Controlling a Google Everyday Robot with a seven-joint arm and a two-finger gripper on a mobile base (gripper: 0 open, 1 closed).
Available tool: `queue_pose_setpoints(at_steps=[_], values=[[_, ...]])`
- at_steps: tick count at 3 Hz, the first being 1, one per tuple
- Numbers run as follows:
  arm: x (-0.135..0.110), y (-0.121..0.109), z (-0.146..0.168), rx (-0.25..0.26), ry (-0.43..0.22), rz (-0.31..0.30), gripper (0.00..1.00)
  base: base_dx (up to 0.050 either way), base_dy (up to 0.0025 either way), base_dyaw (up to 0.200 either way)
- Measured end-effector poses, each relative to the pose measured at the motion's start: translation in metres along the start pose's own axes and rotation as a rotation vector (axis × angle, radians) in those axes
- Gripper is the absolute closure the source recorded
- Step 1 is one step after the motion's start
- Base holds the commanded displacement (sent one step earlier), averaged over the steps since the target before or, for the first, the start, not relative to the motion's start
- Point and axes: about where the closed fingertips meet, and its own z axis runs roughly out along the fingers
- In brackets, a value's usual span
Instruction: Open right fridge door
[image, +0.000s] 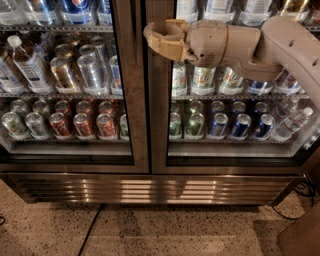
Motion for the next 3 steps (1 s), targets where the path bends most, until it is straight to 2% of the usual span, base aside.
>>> queue_pose_setpoints(at_steps=[3], values=[[-0.0059,-0.0016,0.0031,0.028,-0.013,-0.012,1.0,0.0,0.0,0.0]])
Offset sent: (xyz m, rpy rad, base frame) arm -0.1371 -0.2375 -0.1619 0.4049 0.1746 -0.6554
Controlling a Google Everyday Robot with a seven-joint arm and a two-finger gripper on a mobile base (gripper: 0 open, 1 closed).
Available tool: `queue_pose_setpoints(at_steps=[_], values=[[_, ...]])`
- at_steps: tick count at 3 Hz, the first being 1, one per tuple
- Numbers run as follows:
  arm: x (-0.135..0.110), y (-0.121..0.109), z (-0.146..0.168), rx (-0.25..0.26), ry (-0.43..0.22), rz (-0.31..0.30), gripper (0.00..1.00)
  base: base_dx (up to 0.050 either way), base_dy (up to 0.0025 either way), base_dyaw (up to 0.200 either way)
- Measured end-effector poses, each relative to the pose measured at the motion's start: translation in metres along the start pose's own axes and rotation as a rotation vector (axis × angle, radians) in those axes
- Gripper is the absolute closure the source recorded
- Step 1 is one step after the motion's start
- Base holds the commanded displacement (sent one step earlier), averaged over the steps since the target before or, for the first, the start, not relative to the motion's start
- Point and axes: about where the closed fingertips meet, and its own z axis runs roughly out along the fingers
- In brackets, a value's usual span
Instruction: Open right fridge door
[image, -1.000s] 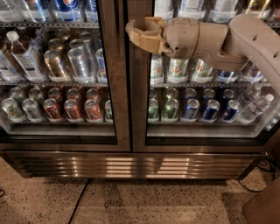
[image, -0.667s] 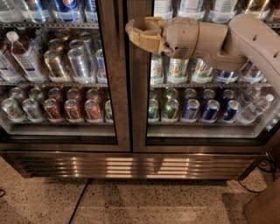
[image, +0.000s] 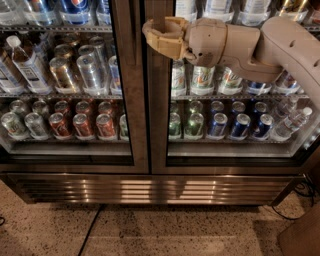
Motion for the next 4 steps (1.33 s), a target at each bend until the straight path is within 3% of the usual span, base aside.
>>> queue_pose_setpoints(at_steps=[4], values=[[0.0027,0.0007,-0.0005,0.012,0.0,0.009,1.0,0.0,0.0,0.0]])
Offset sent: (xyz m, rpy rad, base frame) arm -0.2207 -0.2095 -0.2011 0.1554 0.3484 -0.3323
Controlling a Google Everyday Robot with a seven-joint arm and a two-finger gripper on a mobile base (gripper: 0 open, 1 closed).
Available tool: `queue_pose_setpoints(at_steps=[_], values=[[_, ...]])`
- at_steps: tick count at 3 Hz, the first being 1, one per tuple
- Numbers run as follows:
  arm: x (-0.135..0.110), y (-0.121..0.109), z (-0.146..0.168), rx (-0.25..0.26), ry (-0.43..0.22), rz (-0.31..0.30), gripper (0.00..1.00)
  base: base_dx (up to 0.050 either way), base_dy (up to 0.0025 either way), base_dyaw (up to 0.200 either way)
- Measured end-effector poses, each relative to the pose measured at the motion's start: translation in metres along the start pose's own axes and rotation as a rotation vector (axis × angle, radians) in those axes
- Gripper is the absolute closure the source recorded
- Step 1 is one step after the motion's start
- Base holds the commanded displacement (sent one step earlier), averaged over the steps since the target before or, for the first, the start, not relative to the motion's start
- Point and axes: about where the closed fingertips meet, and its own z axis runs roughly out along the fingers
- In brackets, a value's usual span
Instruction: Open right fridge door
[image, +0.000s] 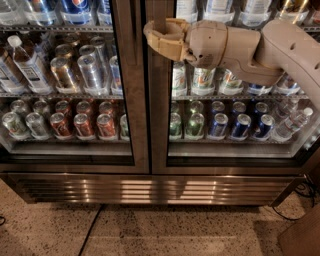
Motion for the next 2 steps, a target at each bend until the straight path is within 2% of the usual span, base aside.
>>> queue_pose_setpoints(at_steps=[2], values=[[-0.0052,-0.0021,0.003,0.011,-0.006,-0.008,1.0,0.0,0.0,0.0]])
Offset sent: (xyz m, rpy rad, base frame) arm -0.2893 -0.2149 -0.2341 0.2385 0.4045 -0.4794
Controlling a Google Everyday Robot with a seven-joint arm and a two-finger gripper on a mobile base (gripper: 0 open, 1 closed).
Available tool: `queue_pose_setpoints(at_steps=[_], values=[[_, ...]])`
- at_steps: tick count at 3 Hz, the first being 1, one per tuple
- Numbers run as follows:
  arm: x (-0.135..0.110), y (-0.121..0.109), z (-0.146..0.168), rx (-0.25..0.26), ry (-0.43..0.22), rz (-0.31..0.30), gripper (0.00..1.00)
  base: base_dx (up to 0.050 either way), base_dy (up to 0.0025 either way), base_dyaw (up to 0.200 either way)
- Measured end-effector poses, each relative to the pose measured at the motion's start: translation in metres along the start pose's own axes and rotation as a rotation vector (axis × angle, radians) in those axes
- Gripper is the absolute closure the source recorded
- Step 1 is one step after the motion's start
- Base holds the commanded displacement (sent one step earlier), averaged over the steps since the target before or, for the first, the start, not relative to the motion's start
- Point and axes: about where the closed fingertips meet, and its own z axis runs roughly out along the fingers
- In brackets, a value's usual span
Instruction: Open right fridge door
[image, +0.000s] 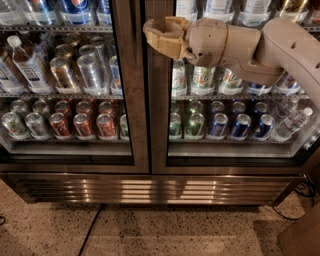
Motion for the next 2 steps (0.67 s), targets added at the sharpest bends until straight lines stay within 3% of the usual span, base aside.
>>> queue_pose_setpoints(at_steps=[2], values=[[0.003,0.0014,-0.001,0.009,0.0,0.006,1.0,0.0,0.0,0.0]])
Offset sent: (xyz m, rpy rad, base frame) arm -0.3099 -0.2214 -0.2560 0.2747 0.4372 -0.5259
